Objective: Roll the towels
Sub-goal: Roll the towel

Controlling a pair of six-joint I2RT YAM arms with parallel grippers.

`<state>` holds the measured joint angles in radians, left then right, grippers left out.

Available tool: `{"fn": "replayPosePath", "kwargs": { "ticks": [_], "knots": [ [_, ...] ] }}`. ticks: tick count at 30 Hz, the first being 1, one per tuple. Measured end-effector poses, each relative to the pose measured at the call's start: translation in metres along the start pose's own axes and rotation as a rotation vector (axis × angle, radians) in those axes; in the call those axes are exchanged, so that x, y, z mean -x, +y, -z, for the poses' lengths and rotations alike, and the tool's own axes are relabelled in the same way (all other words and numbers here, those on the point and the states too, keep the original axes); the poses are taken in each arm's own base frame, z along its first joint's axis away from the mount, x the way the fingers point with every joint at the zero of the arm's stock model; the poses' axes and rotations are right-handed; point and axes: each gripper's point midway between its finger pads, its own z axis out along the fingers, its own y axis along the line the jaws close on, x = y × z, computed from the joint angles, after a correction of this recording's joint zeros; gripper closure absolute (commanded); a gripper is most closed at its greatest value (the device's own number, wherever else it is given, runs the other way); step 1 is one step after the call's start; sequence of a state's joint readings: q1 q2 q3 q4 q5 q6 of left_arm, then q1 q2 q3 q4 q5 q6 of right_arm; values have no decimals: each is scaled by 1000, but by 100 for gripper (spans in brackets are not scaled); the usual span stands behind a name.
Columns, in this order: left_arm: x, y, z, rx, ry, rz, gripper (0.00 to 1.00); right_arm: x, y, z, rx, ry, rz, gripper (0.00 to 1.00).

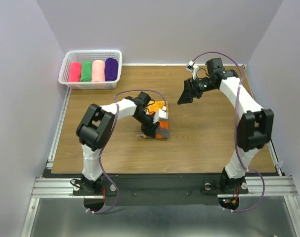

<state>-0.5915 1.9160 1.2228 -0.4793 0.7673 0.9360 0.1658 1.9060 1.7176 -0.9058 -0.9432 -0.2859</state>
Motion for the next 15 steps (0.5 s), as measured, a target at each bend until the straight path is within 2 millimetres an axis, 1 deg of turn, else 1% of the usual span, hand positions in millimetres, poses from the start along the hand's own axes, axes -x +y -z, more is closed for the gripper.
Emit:
{"fn": "replayPosePath", "kwargs": {
  "ticks": [3, 5, 7, 8, 10, 11, 12, 14, 15],
  "knots": [
    [1, 2, 0, -106, -38, 92, 61, -15, 21, 17, -43, -8, 81, 0],
    [1, 3, 1, -176, -62, 162, 61, -21, 27, 22, -64, -3, 121, 0],
    [1, 4, 1, -223, -84, 215, 61, -25, 28, 21, -82, 11, 162, 0],
    [2, 6, 2, -245, -99, 245, 61, -31, 22, 19, -111, 28, 182, 0],
    [2, 8, 3, -281, -116, 301, 61, -48, 31, 9, -144, 86, 244, 0],
    [2, 8, 4, -300, -122, 330, 61, -61, 43, -4, -140, 126, 293, 0],
    [2, 9, 4, -314, -125, 351, 61, -70, 49, -11, -143, 153, 325, 0],
    [2, 10, 4, -337, -126, 387, 61, -97, 76, -38, -128, 238, 450, 0],
    [2, 11, 4, -347, -125, 406, 61, -106, 84, -47, -123, 262, 498, 0]
  ]
}}
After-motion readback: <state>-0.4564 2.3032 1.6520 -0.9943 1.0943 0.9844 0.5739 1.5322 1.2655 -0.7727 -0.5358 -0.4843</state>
